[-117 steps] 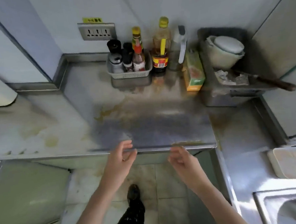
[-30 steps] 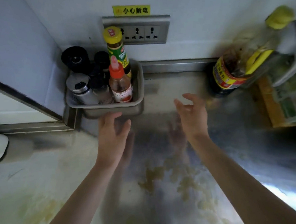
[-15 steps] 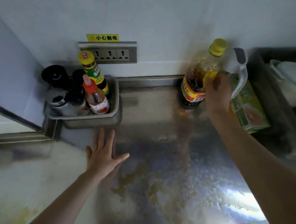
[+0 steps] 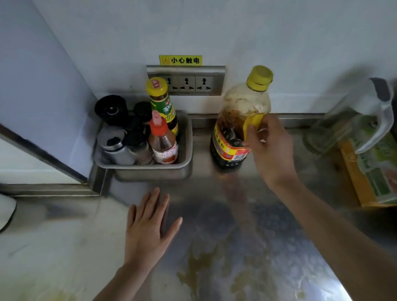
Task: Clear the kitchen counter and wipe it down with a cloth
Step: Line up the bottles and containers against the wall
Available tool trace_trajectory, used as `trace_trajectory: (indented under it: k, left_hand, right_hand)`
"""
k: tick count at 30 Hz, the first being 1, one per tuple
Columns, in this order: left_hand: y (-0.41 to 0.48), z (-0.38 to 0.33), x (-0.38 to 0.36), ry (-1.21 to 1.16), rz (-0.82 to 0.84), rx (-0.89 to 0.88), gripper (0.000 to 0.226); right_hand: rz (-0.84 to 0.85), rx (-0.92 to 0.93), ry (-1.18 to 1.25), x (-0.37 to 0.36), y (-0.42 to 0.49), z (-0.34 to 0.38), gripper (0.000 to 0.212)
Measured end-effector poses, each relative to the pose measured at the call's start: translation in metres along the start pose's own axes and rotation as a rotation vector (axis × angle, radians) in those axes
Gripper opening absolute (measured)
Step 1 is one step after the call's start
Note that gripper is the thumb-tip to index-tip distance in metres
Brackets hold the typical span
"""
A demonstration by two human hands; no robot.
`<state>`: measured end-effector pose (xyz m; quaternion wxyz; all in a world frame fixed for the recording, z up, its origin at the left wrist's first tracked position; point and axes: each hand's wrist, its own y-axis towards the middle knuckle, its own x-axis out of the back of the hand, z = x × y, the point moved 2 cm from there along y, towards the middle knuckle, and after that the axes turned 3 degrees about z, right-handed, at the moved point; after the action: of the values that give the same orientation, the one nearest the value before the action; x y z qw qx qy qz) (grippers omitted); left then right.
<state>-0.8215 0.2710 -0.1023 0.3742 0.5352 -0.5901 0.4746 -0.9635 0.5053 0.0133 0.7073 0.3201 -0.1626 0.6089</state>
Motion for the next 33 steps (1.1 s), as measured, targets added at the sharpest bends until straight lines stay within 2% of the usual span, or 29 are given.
trace_trajectory:
  k: [3,11,17,22,24,27,29,32,33]
  left_hand:
    - [0.002,0.000,-0.005,0.024,0.005,0.013,0.065]
    - [0.004,0.001,-0.009,0.060,-0.027,-0.017,0.063]
    - [0.005,-0.001,-0.007,0.080,-0.027,-0.014,0.064]
    - [0.004,-0.001,-0.005,0.094,-0.034,-0.018,0.066]
    - [0.004,-0.002,-0.005,0.086,-0.034,-0.013,0.068]
    - [0.004,-0.003,-0.004,0.078,-0.026,-0.014,0.070]
    - [0.004,-0.003,-0.004,0.070,-0.028,-0.023,0.071]
    - [0.004,-0.005,-0.005,0.071,-0.037,-0.024,0.073]
    - [0.004,-0.005,-0.005,0.067,-0.043,-0.019,0.074]
  right_hand:
    - [0.029,0.055,0.028,-0.027,0.002,0.009,0.015]
    - [-0.046,0.093,0.097,-0.059,-0.004,0.030,0.007]
    - [-0.099,0.073,0.102,-0.065,-0.007,0.034,0.013]
    - [0.036,0.011,0.212,-0.065,-0.011,0.032,0.016]
    - [0.113,-0.052,0.256,-0.056,-0.025,0.028,0.025]
    - [0.166,-0.183,0.193,-0.024,-0.048,0.005,0.034]
    - [0.016,-0.273,0.094,0.014,-0.057,-0.021,0.032]
    - [-0.353,-0.393,-0.021,0.077,-0.055,-0.059,0.032]
    - [-0.430,-0.435,-0.048,0.093,-0.050,-0.069,0.036]
